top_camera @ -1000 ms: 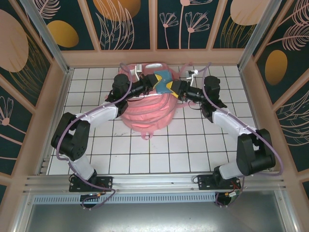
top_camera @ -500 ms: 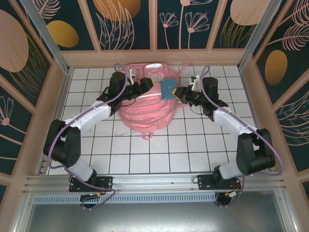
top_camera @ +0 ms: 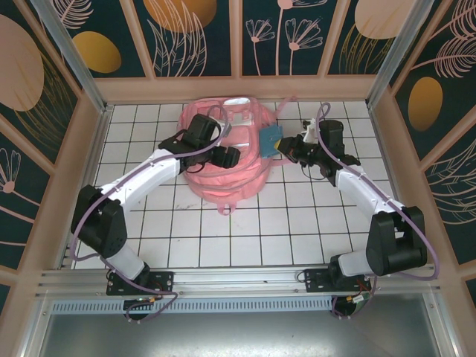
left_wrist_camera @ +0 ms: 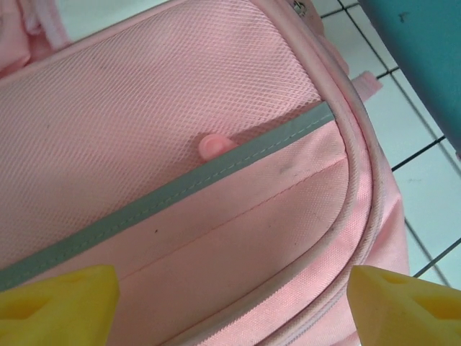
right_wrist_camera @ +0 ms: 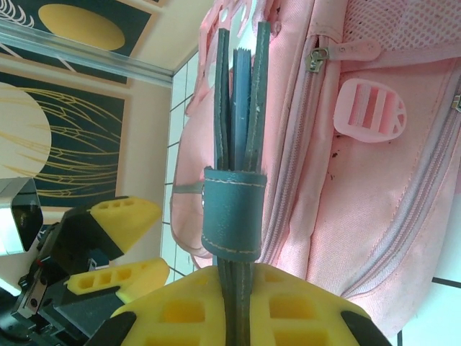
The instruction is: Pack books, pencil case, and school supplies into a backpack
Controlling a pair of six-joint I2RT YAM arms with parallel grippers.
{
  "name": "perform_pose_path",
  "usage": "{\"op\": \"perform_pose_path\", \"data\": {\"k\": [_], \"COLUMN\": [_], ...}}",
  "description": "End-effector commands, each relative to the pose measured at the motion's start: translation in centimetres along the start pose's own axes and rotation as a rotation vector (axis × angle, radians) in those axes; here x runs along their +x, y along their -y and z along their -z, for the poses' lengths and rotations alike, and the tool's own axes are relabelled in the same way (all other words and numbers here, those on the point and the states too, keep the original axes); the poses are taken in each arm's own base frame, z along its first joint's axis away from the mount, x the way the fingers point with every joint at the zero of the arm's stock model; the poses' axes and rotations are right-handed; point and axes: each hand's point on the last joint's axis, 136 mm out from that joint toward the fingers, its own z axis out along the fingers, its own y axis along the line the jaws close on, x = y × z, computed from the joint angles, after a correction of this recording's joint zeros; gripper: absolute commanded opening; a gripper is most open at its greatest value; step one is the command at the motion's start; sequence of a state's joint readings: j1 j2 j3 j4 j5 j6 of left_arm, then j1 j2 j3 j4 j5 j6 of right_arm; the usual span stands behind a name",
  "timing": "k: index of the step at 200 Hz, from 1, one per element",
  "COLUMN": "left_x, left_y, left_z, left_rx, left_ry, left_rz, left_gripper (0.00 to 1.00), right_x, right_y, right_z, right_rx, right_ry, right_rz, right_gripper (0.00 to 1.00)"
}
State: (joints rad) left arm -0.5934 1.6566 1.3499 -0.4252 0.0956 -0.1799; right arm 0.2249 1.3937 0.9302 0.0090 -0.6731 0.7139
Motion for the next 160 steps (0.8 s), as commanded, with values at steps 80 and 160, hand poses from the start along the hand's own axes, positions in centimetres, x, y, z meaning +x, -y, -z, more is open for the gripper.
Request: {"op": "perform_pose_path", "data": {"k": [80,160], "left_x": [0.2,-5.1], "left_y": [1.0,1.5], "left_z": [-3.8,-1.1], "left_rx": [-0.089,-0.125], "left_ry": [-0.147,-0.042], "left_rz": [-0.201,-0.178], "left_gripper": [0.83,0.74], "right_x": [-1.7,-1.4], "right_y": [-1.1,-1.1], "right_z": [1.6,1.7], "right_rx": [-0.007,-0.018], "right_ry": [0.058,0.047], "right_rz": [0.030,0.025], "right_gripper": [0.08,0.08]}}
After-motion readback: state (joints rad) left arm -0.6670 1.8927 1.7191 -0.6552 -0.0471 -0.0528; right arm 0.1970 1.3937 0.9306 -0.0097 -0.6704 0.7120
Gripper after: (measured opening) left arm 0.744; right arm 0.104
